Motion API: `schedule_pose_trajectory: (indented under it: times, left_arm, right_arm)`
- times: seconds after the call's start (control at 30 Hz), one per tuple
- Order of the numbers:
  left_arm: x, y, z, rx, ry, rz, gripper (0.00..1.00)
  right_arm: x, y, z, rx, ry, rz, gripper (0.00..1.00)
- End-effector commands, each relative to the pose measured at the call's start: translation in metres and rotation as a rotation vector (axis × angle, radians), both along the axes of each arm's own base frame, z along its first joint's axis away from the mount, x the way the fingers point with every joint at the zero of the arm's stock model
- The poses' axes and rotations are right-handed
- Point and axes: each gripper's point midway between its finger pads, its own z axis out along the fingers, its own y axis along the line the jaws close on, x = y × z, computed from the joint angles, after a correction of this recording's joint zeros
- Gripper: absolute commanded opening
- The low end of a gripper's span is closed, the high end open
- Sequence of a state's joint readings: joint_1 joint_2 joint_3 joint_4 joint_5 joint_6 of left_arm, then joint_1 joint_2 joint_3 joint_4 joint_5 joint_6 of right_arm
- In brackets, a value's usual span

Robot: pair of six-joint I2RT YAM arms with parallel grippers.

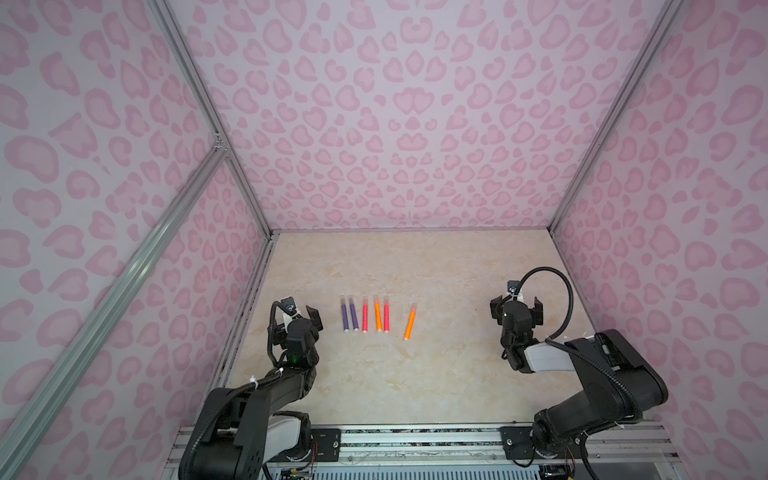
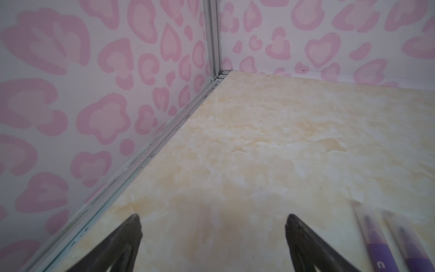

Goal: Insert the pens into the pen caps

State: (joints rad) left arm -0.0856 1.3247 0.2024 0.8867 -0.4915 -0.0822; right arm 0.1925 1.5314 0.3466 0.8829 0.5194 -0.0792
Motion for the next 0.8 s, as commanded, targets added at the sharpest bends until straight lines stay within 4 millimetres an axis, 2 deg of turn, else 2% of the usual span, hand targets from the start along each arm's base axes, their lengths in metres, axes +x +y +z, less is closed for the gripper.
schedule_pose_trajectory:
  times: [0.0,0.07,0.1,0.13,0.2,0.3,0.43,0.77]
  left_arm:
    - [0.050,-0.033,0.017,-0.034,-0.071,-0.238,1.00]
    - [0.048,-0.023,0.017,-0.114,-0.093,-0.260,0.99]
    - [0.046,-0.017,0.016,-0.116,-0.094,-0.227,0.99]
    - [0.046,-0.017,0.016,-0.115,-0.092,-0.224,0.99]
    - [0.047,-0.018,0.016,-0.105,-0.085,-0.220,0.97]
    - [0.048,-0.022,0.015,-0.084,-0.076,-0.221,0.97]
    - [0.049,-0.023,0.015,-0.074,-0.071,-0.219,0.97]
    - [0.050,-0.023,0.014,-0.081,-0.065,-0.222,0.97]
  right_arm:
    - [0.013,-0.018,0.007,0.211,-0.097,0.034,0.99]
    - [0.012,-0.014,0.014,0.197,-0.183,0.072,0.99]
    - [0.014,-0.013,0.009,0.201,-0.125,0.070,0.99]
    - [0.014,-0.013,0.005,0.207,-0.090,0.064,0.99]
    - [0.012,-0.013,0.010,0.191,-0.159,0.072,0.99]
    - [0.012,-0.015,0.006,0.205,-0.098,0.048,0.99]
    - [0.011,-0.015,0.009,0.199,-0.146,0.050,0.99]
    - [0.012,-0.015,0.007,0.200,-0.109,0.047,0.99]
